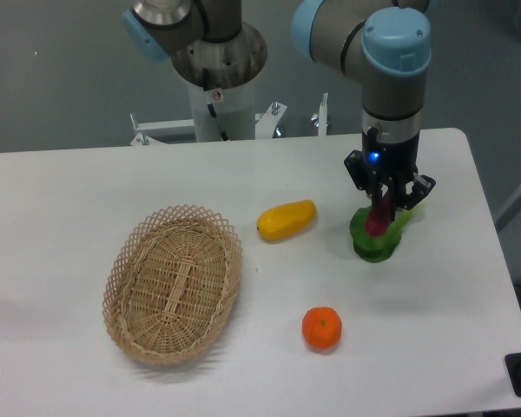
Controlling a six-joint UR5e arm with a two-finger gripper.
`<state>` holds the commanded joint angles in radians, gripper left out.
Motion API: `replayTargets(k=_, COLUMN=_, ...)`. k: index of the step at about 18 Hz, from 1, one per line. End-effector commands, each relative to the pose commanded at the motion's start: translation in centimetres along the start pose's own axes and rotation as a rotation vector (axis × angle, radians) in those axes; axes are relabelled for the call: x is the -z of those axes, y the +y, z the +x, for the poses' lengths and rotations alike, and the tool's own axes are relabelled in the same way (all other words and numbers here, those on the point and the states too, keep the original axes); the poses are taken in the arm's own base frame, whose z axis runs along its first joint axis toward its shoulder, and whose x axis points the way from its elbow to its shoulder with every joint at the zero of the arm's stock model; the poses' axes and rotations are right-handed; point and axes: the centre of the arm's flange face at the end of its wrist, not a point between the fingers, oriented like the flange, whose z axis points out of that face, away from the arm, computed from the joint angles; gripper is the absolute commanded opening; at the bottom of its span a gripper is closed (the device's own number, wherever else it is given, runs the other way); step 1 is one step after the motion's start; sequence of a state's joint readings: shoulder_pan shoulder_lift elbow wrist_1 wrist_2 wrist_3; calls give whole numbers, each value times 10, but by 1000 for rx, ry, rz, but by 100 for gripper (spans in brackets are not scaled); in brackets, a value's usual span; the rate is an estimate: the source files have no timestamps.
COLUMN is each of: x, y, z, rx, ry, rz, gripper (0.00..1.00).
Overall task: Place the sweet potato on the table
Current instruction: 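Lift the purple sweet potato in the gripper up from the bok choy, then carry the sweet potato toward the space between yellow fruit and tangerine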
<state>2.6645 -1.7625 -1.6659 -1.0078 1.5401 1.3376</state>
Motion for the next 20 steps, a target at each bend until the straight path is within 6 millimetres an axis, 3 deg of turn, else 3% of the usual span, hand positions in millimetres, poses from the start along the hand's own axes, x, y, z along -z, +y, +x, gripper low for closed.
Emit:
replayTargets(k=12, x=-9, y=-3, z=4, rx=37, ry=11, rz=-1, gripper=27)
replayTargets(k=20, x=-63, y=-27, z=27, rx=354, ry=44, rz=-11, gripper=27)
